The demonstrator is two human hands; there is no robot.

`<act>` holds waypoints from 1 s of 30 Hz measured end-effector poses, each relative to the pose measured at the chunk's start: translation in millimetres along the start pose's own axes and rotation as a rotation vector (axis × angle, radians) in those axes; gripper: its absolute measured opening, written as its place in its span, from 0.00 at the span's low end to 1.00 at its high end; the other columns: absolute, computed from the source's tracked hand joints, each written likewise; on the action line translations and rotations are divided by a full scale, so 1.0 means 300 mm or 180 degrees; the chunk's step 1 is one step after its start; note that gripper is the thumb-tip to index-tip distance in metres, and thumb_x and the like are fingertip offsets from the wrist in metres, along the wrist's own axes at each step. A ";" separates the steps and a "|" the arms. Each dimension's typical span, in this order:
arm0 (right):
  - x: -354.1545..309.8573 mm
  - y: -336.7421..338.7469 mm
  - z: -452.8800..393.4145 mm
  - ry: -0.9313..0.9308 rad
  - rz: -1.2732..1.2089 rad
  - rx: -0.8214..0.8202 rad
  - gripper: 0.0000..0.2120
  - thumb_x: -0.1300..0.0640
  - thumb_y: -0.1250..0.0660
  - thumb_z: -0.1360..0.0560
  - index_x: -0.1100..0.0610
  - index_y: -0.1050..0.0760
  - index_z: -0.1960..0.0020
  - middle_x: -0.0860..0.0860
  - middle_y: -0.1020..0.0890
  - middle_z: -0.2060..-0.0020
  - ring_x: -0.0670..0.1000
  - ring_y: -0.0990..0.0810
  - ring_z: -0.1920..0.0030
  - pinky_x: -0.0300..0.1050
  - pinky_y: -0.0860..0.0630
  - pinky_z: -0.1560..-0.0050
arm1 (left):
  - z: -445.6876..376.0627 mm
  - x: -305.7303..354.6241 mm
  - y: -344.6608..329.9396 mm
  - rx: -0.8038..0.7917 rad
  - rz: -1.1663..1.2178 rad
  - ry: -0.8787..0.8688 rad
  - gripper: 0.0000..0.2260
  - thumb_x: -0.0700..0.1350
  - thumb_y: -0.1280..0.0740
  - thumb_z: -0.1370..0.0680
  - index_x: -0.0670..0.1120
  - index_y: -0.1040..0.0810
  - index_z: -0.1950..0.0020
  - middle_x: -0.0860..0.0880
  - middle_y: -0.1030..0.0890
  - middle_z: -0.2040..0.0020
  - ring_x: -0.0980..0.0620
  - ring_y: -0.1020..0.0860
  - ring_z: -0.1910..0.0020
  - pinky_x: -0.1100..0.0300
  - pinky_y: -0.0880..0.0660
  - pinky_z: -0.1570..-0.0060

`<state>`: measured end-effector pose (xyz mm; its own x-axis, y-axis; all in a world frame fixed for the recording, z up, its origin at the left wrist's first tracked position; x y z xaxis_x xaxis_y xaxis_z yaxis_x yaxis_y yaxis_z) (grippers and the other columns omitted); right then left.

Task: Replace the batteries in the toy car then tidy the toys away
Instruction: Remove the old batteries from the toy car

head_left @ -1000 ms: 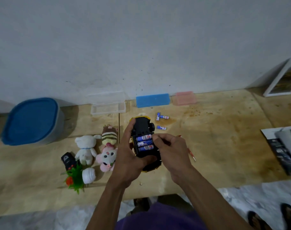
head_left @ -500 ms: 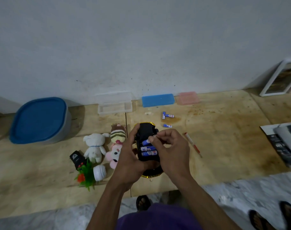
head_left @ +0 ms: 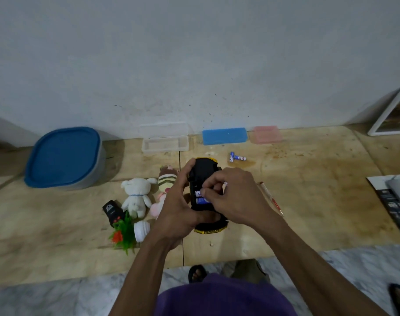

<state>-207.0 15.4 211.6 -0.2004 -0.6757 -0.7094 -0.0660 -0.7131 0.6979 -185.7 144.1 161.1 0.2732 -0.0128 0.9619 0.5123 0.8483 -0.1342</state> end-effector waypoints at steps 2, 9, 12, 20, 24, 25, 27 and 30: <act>-0.004 -0.014 -0.015 -0.0104 0.0246 -0.0154 0.03 0.48 0.26 0.28 0.47 0.17 0.56 0.40 0.24 0.67 0.43 0.23 0.63 0.43 0.22 0.58 | -0.007 0.001 -0.003 -0.0019 -0.0146 -0.0014 0.53 0.24 0.22 0.37 0.59 0.38 0.22 0.56 0.23 0.31 0.52 0.21 0.35 0.49 0.20 0.43; -0.017 -0.017 -0.059 -0.0223 0.0220 -0.0243 0.05 0.53 0.27 0.32 0.45 0.22 0.65 0.40 0.25 0.72 0.47 0.21 0.63 0.49 0.18 0.57 | -0.021 0.016 -0.018 0.0050 -0.0277 -0.0074 0.54 0.24 0.22 0.38 0.59 0.38 0.22 0.67 0.22 0.37 0.57 0.21 0.36 0.49 0.20 0.40; -0.012 -0.015 -0.073 -0.0262 0.0082 -0.0314 0.08 0.52 0.26 0.33 0.44 0.23 0.68 0.41 0.23 0.70 0.45 0.21 0.64 0.48 0.18 0.56 | -0.030 0.006 -0.019 0.0114 -0.0177 -0.0059 0.53 0.22 0.23 0.38 0.59 0.36 0.23 0.61 0.21 0.35 0.53 0.21 0.35 0.48 0.20 0.41; 0.031 0.013 -0.090 -0.0354 -0.0250 -0.0614 0.04 0.55 0.26 0.31 0.48 0.17 0.64 0.44 0.16 0.66 0.42 0.19 0.62 0.39 0.23 0.60 | -0.032 -0.002 -0.044 -0.0028 -0.0042 0.0031 0.53 0.21 0.24 0.37 0.58 0.37 0.22 0.54 0.24 0.31 0.52 0.18 0.41 0.47 0.18 0.47; 0.032 0.003 -0.092 -0.0126 -0.0161 -0.0767 0.03 0.55 0.26 0.31 0.48 0.16 0.63 0.45 0.15 0.66 0.46 0.17 0.62 0.49 0.18 0.55 | -0.033 -0.019 -0.034 -0.0086 -0.0048 0.0107 0.53 0.23 0.23 0.38 0.60 0.38 0.22 0.49 0.26 0.29 0.49 0.19 0.39 0.45 0.18 0.47; 0.031 -0.003 -0.092 -0.0052 -0.0132 -0.0807 0.02 0.54 0.25 0.31 0.48 0.16 0.63 0.46 0.15 0.66 0.46 0.17 0.62 0.50 0.17 0.55 | -0.035 -0.024 -0.030 -0.0100 -0.0031 0.0121 0.53 0.25 0.23 0.38 0.60 0.38 0.23 0.48 0.26 0.28 0.48 0.19 0.38 0.45 0.18 0.47; 0.027 -0.008 -0.090 0.0095 -0.0100 -0.0868 0.02 0.52 0.23 0.31 0.49 0.16 0.61 0.46 0.16 0.67 0.45 0.18 0.65 0.49 0.18 0.58 | -0.039 -0.032 -0.024 -0.0115 0.0068 0.0177 0.53 0.26 0.23 0.39 0.61 0.38 0.23 0.47 0.26 0.28 0.46 0.20 0.37 0.43 0.18 0.47; 0.012 -0.015 -0.087 0.0348 0.0075 -0.0985 0.03 0.52 0.24 0.28 0.50 0.17 0.58 0.44 0.18 0.67 0.44 0.20 0.65 0.49 0.20 0.58 | -0.041 -0.039 -0.016 -0.0133 0.0093 0.0177 0.53 0.27 0.22 0.39 0.63 0.37 0.24 0.45 0.27 0.27 0.44 0.20 0.36 0.43 0.19 0.47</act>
<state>-181.8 11.3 203.2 -0.0912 -0.6969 -0.7113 0.2410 -0.7085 0.6633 -181.5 133.7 147.5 0.3329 -0.0186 0.9428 0.5365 0.8259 -0.1731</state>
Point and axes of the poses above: each hand's wrist, its own z-axis away from the middle knuckle, its own y-axis out of the back of the hand, x = y × z, the point moved 6 cm from there along -z, towards the middle knuckle
